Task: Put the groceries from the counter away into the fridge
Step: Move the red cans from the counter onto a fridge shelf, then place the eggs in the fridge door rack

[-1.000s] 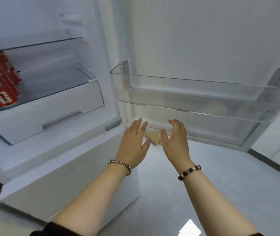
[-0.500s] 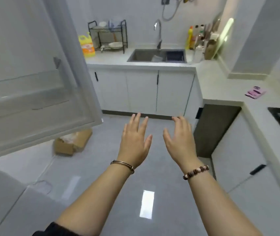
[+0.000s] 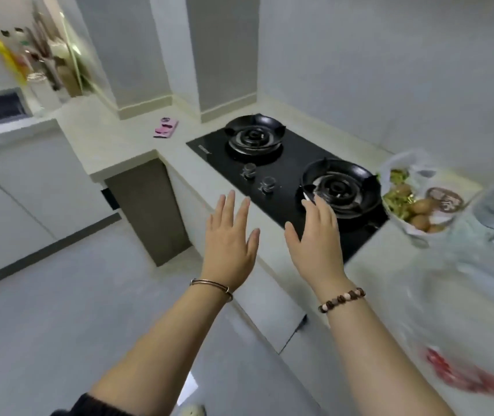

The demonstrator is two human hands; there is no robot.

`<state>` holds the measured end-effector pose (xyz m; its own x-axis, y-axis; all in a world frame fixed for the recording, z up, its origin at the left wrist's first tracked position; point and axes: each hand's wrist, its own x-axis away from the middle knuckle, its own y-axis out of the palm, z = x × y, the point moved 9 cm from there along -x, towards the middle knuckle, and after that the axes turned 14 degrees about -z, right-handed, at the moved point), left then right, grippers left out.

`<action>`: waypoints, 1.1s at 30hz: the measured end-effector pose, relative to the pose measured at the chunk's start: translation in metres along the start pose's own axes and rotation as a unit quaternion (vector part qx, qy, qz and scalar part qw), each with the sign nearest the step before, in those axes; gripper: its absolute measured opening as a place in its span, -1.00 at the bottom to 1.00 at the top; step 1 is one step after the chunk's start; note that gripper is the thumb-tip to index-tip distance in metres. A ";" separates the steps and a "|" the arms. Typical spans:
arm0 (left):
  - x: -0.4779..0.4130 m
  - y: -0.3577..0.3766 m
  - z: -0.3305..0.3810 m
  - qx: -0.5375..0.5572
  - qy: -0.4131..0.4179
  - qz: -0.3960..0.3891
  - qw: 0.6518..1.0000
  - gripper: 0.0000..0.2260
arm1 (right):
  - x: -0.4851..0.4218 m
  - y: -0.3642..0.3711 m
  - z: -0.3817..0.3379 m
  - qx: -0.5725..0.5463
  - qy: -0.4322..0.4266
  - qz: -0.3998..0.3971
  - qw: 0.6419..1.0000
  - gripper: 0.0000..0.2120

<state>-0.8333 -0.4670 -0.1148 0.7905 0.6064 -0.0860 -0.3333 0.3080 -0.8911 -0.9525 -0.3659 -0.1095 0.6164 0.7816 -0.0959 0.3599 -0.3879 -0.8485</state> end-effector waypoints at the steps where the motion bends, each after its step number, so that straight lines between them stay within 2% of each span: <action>1: -0.010 0.014 0.020 -0.002 0.029 -0.015 0.999 -0.50 | 0.006 -0.012 0.024 0.001 0.033 0.013 0.999 -0.48; 6: -0.055 0.067 0.096 0.022 0.138 -0.074 0.987 -0.48 | 0.029 -0.044 0.112 0.003 0.152 0.050 0.987 -0.48; 13: -0.101 0.109 0.175 0.041 0.277 -0.124 0.952 -0.45 | 0.035 -0.091 0.170 0.037 0.249 0.119 0.960 -0.48; 23: -0.159 0.133 0.194 0.071 0.348 -0.173 0.919 -0.49 | 0.001 -0.092 0.196 0.028 0.280 0.151 0.948 -0.46; 30: -0.170 0.162 0.218 0.111 0.365 -0.222 0.898 -0.49 | 0.016 -0.089 0.245 -0.012 0.340 0.125 0.932 -0.46; 33: -0.179 0.178 0.230 0.107 0.370 -0.239 0.891 -0.48 | 0.015 -0.100 0.266 -0.025 0.341 0.122 0.932 -0.46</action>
<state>-1.1526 -0.3522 -0.1555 0.9645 -0.2571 -0.0602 0.1047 0.5818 -0.8065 -1.1655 -0.1851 -0.1651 0.9797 0.1813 0.0852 0.1726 -0.5481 -0.8184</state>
